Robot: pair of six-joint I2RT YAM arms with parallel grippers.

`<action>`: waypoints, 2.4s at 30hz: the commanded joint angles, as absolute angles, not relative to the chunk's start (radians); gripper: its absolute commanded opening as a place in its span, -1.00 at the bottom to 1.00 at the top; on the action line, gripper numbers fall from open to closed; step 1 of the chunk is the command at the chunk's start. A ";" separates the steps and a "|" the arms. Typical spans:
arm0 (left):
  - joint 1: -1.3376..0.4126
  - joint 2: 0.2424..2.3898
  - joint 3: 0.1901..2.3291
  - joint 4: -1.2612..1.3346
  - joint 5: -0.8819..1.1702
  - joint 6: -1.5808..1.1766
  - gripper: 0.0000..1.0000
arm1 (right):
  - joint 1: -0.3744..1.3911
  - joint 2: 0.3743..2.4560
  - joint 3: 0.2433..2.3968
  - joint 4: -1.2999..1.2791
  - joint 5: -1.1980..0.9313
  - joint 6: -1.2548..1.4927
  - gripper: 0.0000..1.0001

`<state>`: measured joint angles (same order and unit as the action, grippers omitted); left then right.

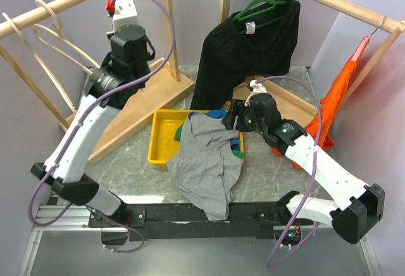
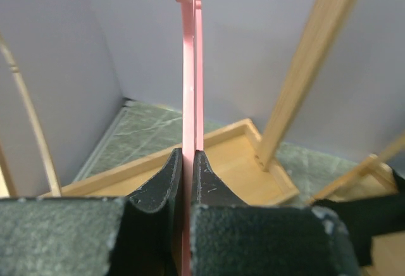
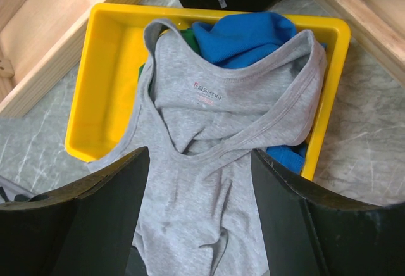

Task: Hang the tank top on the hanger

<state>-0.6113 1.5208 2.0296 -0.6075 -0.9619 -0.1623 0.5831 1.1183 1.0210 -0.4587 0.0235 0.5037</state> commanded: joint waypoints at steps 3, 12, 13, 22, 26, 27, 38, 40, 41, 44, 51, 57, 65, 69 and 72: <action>-0.655 1.341 1.873 -0.551 -0.662 -0.250 -0.98 | 0.591 1.111 1.052 -0.462 0.103 0.488 0.47; -0.706 1.073 1.562 -0.519 -0.341 -0.273 -0.98 | 0.591 1.046 0.974 -0.448 0.167 0.508 0.47; -0.706 1.046 1.537 -0.520 -0.325 -0.278 -0.98 | 0.591 1.040 0.968 -0.448 0.176 0.509 0.47; -0.707 0.829 1.345 -0.613 -0.082 -0.219 -0.98 | 0.589 0.996 0.871 -0.431 0.276 0.546 0.36; -0.707 0.767 1.281 -0.664 0.060 -0.186 -0.98 | 0.586 1.008 0.830 -0.408 0.288 0.563 0.33; -0.707 0.764 1.272 -0.679 0.092 -0.184 -0.98 | 0.580 1.026 0.833 -0.393 0.288 0.561 0.33; -0.715 0.854 1.275 -0.853 0.267 -0.112 -0.98 | 0.463 1.265 0.971 -0.304 0.207 0.518 0.18; -0.715 0.871 1.285 -0.862 0.255 -0.107 -0.98 | 0.456 1.307 0.982 -0.287 0.195 0.517 0.17; -0.715 0.886 1.293 -0.864 0.258 -0.103 -0.98 | 0.451 1.318 0.988 -0.281 0.190 0.518 0.17; -0.716 0.919 1.311 -0.862 0.256 -0.098 -0.98 | 0.443 1.357 1.009 -0.267 0.181 0.519 0.16; -0.716 0.982 1.333 -0.839 0.219 -0.097 -0.98 | 0.440 1.436 1.058 -0.256 0.183 0.509 0.13; -0.716 1.011 1.370 -0.844 0.181 -0.089 -0.98 | 0.442 1.494 1.071 -0.250 0.192 0.499 0.04; -0.715 1.037 1.394 -0.862 0.170 -0.075 -0.98 | 0.442 1.487 1.046 -0.267 0.222 0.497 -0.30; -0.715 1.046 1.391 -0.862 0.184 -0.066 -0.98 | 0.440 1.450 1.029 -0.276 0.255 0.492 -0.60; -0.715 1.066 1.391 -0.856 0.196 -0.054 -0.98 | 0.440 1.430 1.032 -0.284 0.256 0.486 -0.88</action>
